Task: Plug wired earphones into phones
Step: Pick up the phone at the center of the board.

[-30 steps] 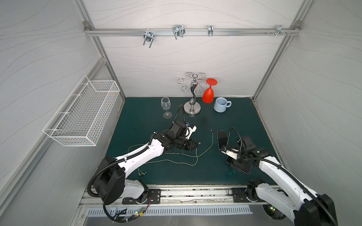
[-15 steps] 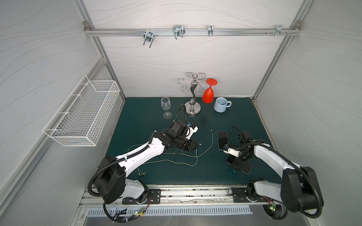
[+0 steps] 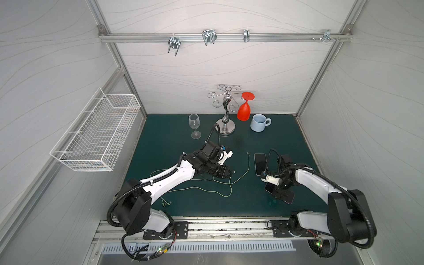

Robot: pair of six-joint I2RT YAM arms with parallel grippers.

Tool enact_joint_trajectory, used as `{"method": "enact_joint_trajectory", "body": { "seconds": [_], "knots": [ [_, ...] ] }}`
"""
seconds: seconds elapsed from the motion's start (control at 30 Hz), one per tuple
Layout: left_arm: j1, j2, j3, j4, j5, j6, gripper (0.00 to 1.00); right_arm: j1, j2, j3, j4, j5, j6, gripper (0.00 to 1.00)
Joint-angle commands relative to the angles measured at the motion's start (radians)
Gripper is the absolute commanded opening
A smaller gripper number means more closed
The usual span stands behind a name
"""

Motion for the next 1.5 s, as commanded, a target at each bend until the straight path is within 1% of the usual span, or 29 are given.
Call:
{"method": "enact_joint_trajectory", "body": {
  "seconds": [0.0, 0.13, 0.2, 0.3, 0.53, 0.67, 0.73, 0.83, 0.93, 1.03, 1.17, 1.27, 1.4, 1.47],
  "knots": [
    [0.001, 0.024, 0.027, 0.043, 0.01, -0.005, 0.0, 0.024, 0.067, -0.045, 0.025, -0.004, 0.005, 0.88],
    [0.002, 0.038, 0.032, 0.045, 0.01, -0.009, 0.0, 0.035, 0.081, -0.044, 0.034, 0.011, 0.016, 0.82],
    [0.002, 0.039, 0.03, 0.05, 0.009, -0.01, 0.0, 0.043, 0.08, -0.047, 0.034, 0.003, 0.031, 0.76],
    [0.001, 0.041, 0.03, 0.05, -0.004, -0.015, 0.0, 0.073, 0.083, -0.055, 0.05, 0.016, 0.062, 0.7],
    [0.001, 0.049, 0.028, 0.058, -0.005, -0.018, 0.0, 0.109, 0.053, -0.01, 0.008, 0.006, 0.115, 0.65],
    [0.001, 0.048, 0.021, 0.06, -0.002, -0.025, 0.0, 0.147, 0.006, 0.005, -0.011, -0.01, 0.143, 0.65],
    [0.001, 0.043, 0.011, 0.065, -0.005, -0.031, 0.0, 0.172, -0.026, 0.005, -0.005, -0.022, 0.146, 0.65],
    [0.002, 0.035, 0.0, 0.069, -0.013, -0.04, 0.0, 0.241, -0.061, 0.009, 0.014, -0.011, 0.159, 0.65],
    [0.001, 0.026, -0.018, 0.085, -0.019, -0.052, 0.0, 0.298, -0.066, 0.03, 0.021, -0.016, 0.178, 0.65],
    [0.002, 0.021, -0.032, 0.091, -0.031, -0.057, 0.0, 0.352, -0.03, 0.055, 0.012, -0.03, 0.193, 0.65],
    [0.002, 0.01, -0.057, 0.112, -0.045, -0.071, 0.0, 0.428, 0.049, 0.084, 0.046, -0.03, 0.23, 0.66],
    [0.002, 0.004, -0.07, 0.116, -0.056, -0.078, 0.0, 0.471, 0.108, 0.114, 0.04, -0.03, 0.243, 0.68],
    [0.002, -0.008, -0.085, 0.121, -0.072, -0.086, 0.0, 0.475, 0.129, 0.114, 0.026, -0.021, 0.247, 0.77],
    [0.002, -0.013, -0.088, 0.12, -0.078, -0.088, 0.0, 0.472, 0.123, 0.096, -0.004, -0.003, 0.235, 0.86]
  ]
}}
